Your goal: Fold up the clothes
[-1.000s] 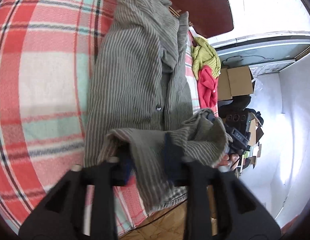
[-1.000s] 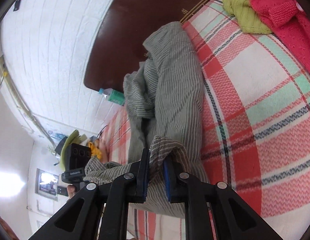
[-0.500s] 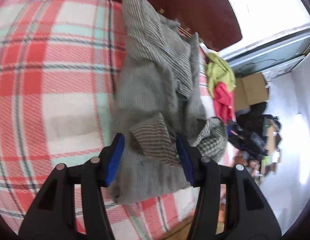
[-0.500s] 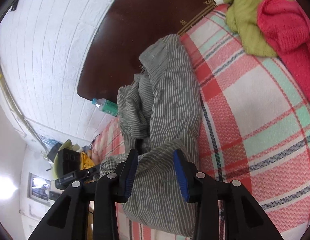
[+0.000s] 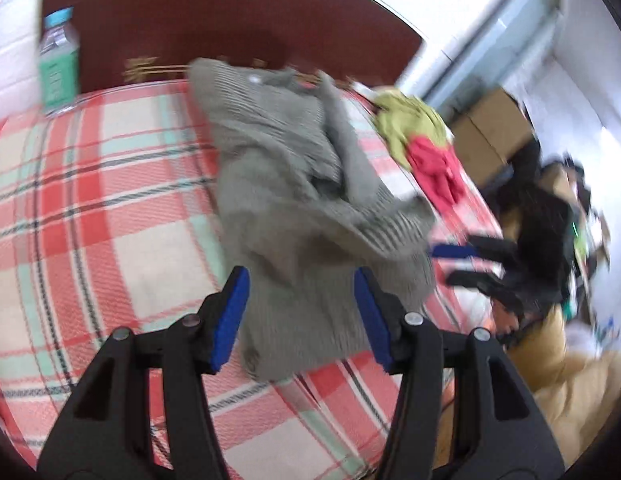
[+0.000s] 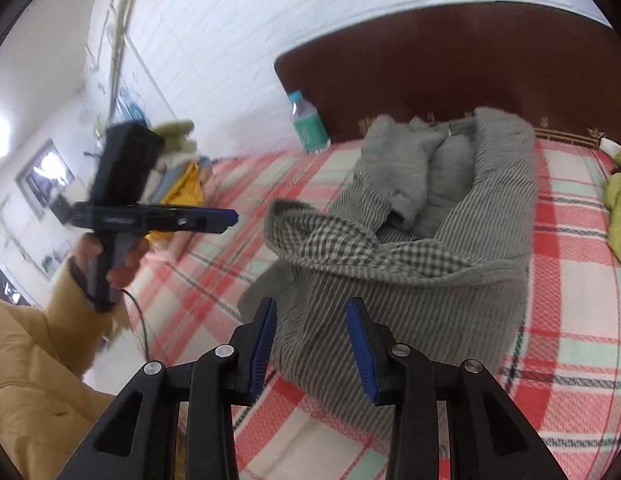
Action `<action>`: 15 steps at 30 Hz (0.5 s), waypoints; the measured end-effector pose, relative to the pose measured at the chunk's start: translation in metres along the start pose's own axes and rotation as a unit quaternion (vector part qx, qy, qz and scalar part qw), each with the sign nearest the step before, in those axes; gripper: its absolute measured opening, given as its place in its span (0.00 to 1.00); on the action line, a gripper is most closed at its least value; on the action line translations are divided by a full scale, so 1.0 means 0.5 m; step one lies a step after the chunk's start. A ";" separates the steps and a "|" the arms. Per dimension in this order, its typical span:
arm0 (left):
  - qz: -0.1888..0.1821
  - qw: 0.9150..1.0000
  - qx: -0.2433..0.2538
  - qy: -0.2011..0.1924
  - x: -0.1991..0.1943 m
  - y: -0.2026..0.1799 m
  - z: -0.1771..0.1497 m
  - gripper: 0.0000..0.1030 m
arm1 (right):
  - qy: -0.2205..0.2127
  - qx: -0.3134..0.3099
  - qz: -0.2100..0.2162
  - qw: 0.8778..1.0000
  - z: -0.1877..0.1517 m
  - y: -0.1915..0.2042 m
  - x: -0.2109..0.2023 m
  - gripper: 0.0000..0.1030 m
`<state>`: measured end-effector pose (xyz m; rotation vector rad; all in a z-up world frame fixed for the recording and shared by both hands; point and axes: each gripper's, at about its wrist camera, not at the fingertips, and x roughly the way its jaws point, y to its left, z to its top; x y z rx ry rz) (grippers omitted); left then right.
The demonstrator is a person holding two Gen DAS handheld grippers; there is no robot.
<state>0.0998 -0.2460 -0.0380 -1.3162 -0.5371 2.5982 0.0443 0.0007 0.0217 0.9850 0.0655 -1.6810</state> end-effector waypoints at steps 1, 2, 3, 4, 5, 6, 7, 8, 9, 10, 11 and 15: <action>0.001 1.000 0.023 0.008 0.013 -0.015 -0.004 0.55 | 0.009 -0.011 -0.005 1.000 0.001 0.007 0.015 0.36; 0.003 0.999 0.045 0.015 0.026 -0.030 -0.008 0.55 | 0.018 -0.022 -0.010 1.000 0.003 0.014 0.030 0.36; 0.001 0.998 0.058 0.020 0.041 -0.044 -0.008 0.55 | 0.026 -0.031 -0.015 0.999 0.005 0.019 0.045 0.36; -0.004 0.997 0.068 0.023 0.051 -0.053 -0.007 0.55 | 0.028 -0.026 -0.027 0.999 0.012 0.009 0.054 0.36; -0.009 0.997 0.079 0.025 0.061 -0.062 -0.006 0.55 | 0.030 -0.021 -0.037 0.999 0.019 -0.002 0.063 0.36; -0.009 0.996 0.085 0.026 0.073 -0.066 0.001 0.55 | 0.032 -0.018 -0.041 0.998 0.025 -0.010 0.070 0.36; -0.009 0.995 0.092 0.026 0.085 -0.070 0.007 0.55 | 0.035 -0.013 -0.049 0.998 0.032 -0.020 0.079 0.36; -0.008 0.995 0.098 0.027 0.097 -0.074 0.015 0.55 | 0.038 -0.009 -0.058 0.998 0.039 -0.030 0.088 0.36; -0.004 0.995 0.098 0.027 0.111 -0.074 0.028 0.55 | 0.041 -0.004 -0.067 0.997 0.046 -0.040 0.097 0.36; 0.002 0.995 0.096 0.027 0.123 -0.071 0.040 0.55 | 0.044 0.001 -0.075 0.996 0.053 -0.050 0.106 0.36; 0.008 0.995 0.094 0.028 0.136 -0.068 0.052 0.55 | 0.047 0.007 -0.083 0.995 0.059 -0.060 0.114 0.36; 0.050 0.996 0.071 0.036 0.187 -0.036 0.089 0.55 | 0.054 0.037 -0.105 0.992 0.080 -0.104 0.146 0.36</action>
